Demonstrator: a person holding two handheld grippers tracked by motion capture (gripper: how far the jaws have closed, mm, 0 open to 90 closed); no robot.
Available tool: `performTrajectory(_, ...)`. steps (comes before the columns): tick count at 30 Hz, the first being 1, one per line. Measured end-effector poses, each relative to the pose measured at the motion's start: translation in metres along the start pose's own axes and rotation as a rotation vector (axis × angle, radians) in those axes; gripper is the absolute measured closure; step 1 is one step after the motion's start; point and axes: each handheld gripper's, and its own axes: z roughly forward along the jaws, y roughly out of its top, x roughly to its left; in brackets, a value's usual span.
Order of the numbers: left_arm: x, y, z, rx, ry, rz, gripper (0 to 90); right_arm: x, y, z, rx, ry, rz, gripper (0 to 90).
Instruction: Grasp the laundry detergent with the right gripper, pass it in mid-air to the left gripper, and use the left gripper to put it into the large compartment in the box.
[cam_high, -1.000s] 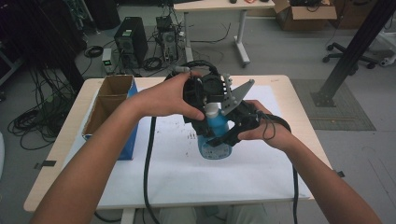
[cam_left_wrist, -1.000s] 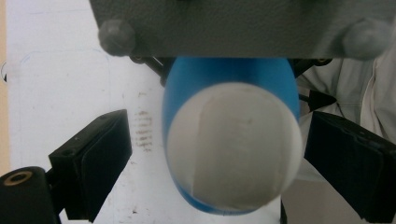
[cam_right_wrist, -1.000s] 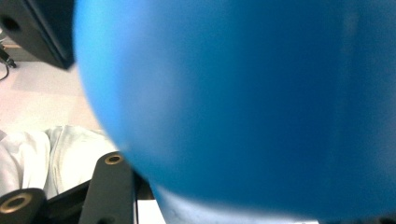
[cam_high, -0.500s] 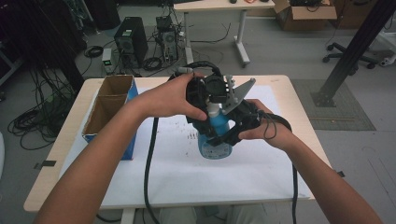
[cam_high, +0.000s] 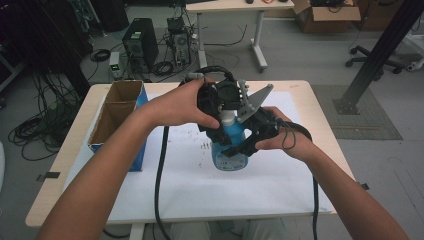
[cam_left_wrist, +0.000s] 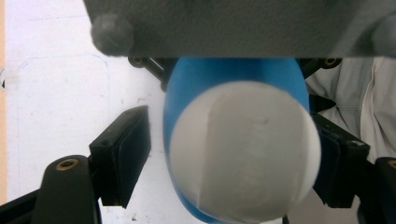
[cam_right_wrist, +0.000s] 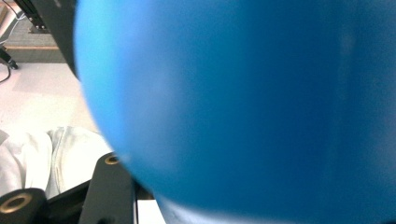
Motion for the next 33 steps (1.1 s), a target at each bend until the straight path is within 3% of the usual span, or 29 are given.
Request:
performTrajectory(19, -0.0014, 0.0015, 0.0037, -0.001, -0.022, 0.01, 37.2, 0.0001, -0.0027, -0.0001, 0.005, -0.002, 0.001, 44.0)
performTrajectory(33, -0.004, 0.0044, 0.0033, 0.01, -0.01, 0.003, 37.7, 0.0004, -0.0047, -0.001, -0.002, 0.003, -0.014, 43.7)
